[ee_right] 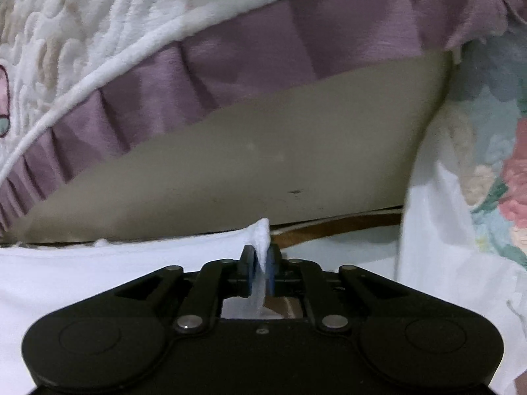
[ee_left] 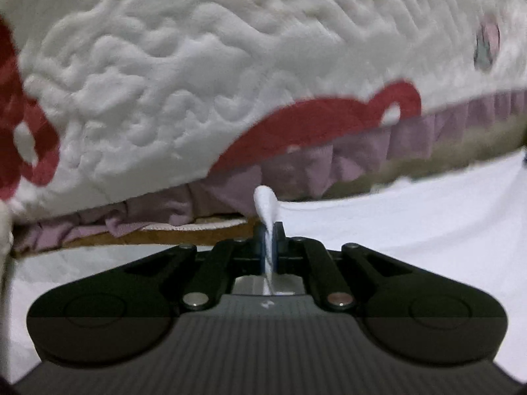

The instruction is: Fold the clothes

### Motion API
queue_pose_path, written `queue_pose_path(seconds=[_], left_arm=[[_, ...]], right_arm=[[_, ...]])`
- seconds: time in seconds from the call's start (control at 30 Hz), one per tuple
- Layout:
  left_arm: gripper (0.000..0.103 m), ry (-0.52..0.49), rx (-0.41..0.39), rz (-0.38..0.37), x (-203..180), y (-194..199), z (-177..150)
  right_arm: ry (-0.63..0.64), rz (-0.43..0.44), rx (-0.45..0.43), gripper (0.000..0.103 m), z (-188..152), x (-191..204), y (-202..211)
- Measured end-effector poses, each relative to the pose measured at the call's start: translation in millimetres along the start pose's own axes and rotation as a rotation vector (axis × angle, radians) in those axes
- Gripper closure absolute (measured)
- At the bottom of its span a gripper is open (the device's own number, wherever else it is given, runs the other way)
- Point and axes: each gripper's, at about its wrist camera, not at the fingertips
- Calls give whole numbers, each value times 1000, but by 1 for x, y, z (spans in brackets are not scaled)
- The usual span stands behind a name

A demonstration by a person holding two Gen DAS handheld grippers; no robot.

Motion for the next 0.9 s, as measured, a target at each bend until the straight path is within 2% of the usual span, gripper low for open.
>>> queue_pose_path(seconds=[0.03, 0.07, 0.1, 0.13, 0.17, 0.23, 0.27, 0.33, 0.43, 0.47, 0.5, 0.6, 0.67, 0.73, 0.8, 0.87, 0.9], left_arm=[[95, -36, 12, 56, -6, -1, -2], [93, -71, 25, 111, -12, -3, -3], [92, -95, 34, 158, -17, -3, -4], [83, -70, 29, 161, -18, 3, -4], [67, -17, 15, 126, -17, 13, -4], [53, 86, -19, 18, -16, 38, -7], [53, 129, -33, -42, -17, 50, -10], [53, 160, -24, -116, -22, 69, -22], [41, 257, 43, -146, -22, 98, -46], [41, 289, 65, -157, -22, 107, -54], [41, 321, 88, -167, -22, 117, -62], [39, 418, 155, -197, -22, 146, -86], [38, 475, 175, -219, -20, 161, -101], [35, 522, 174, -223, -18, 170, -114], [28, 549, 178, -191, -15, 171, -125], [27, 589, 189, -159, -10, 170, -131], [27, 622, 166, -155, -7, 174, -135]], right_arm=[[27, -69, -11, 98, 0, 0, 1], [47, -188, -30, 98, 0, -1, 4], [44, -330, -50, 95, 2, -6, 7], [4, -415, -69, 86, 3, -15, 12], [-111, -376, -84, 86, 2, -31, 23], [-316, -286, -110, 85, -1, -60, 45], [-351, -220, -116, 85, -11, -63, 56], [-421, -87, -128, 76, -30, -70, 77], [-408, 86, -90, 72, -62, -54, 84], [-388, 134, -70, 72, -75, -47, 88], [-357, 154, -54, 72, -89, -43, 99], [-299, 129, -61, 72, -120, -37, 129], [-366, 154, -36, 71, -138, -44, 140], [-461, 187, -1, 63, -154, -54, 151], [-547, 208, 35, 60, -169, -60, 161], [-609, 226, 65, 59, -181, -62, 171], [-638, 235, 77, 58, -187, -62, 172]])
Point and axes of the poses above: each gripper's, at about its wrist camera, not at the fingertips, and y roughly against the way its jaws point, x to its left, z to its top, and after that the axes turned 7 degrees about -z, right-handed
